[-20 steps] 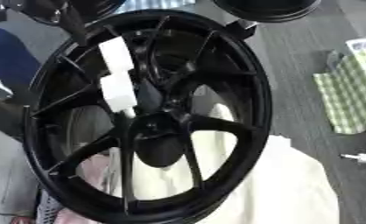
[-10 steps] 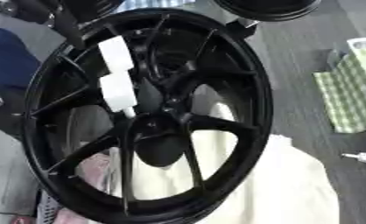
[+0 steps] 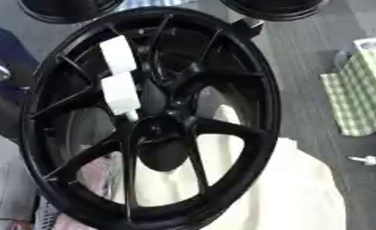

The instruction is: Pull the pin out of the wheel hub.

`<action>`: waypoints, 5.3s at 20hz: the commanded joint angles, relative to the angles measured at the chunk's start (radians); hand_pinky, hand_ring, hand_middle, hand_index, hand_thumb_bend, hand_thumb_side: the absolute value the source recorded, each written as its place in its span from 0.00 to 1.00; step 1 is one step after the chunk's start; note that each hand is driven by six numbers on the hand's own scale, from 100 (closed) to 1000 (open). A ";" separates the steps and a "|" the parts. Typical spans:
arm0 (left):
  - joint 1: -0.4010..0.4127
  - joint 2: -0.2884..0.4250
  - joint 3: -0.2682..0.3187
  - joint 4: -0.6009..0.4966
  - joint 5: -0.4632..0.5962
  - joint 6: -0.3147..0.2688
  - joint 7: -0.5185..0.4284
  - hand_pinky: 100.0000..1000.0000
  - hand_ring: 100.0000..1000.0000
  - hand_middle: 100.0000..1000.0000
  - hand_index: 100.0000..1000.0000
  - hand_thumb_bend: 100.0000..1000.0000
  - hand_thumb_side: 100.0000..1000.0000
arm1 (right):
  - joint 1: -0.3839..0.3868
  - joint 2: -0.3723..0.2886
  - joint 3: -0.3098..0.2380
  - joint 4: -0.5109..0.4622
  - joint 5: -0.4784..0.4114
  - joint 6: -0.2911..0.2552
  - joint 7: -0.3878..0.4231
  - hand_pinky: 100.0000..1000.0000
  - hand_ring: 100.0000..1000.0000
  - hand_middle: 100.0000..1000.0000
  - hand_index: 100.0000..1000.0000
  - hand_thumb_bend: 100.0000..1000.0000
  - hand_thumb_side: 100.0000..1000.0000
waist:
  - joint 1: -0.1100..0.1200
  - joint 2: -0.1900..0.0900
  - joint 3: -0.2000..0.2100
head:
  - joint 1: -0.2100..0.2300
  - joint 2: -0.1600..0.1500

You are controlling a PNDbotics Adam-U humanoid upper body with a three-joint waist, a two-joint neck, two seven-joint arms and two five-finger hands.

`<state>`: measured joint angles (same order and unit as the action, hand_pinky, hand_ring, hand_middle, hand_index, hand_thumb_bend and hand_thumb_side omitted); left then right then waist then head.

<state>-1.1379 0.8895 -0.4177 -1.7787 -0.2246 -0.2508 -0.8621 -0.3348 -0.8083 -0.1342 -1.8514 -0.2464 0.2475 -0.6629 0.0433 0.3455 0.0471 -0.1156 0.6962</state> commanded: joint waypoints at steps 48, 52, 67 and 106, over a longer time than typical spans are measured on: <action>-0.051 -0.109 -0.081 0.260 -0.117 -0.117 -0.045 0.84 0.80 0.66 0.76 0.37 0.00 | -0.030 -0.014 0.000 -0.012 -0.027 -0.011 -0.014 0.56 0.61 0.50 0.63 0.00 0.48 | 0.007 0.035 -0.045 | 0.019 -0.064; -0.053 -0.111 -0.077 0.260 -0.095 -0.114 -0.045 0.82 0.75 0.56 0.67 0.33 0.00 | -0.030 -0.014 0.000 -0.012 -0.026 -0.010 -0.017 0.56 0.61 0.50 0.63 0.00 0.48 | 0.008 0.035 -0.045 | 0.019 -0.064; -0.076 -0.125 0.031 0.285 0.017 -0.041 -0.020 0.72 0.44 0.15 0.25 0.10 0.00 | -0.029 -0.012 -0.002 -0.012 -0.027 -0.006 -0.029 0.56 0.62 0.50 0.63 0.00 0.49 | 0.003 0.034 -0.039 | 0.019 -0.064; 0.385 0.180 0.477 0.666 0.065 0.127 0.447 0.90 0.84 0.76 0.90 0.33 0.65 | 0.000 -0.006 -0.029 -0.022 -0.008 -0.011 -0.043 0.57 0.62 0.51 0.63 0.00 0.48 | -0.045 -0.012 0.072 | -0.006 -0.051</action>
<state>-0.7420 1.0140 0.0447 -1.1027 -0.1665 -0.1235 -0.4232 -0.3248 -0.7892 -0.1538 -1.8525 -0.2582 0.2356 -0.7068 -0.0031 0.3631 0.1180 -0.1248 0.6558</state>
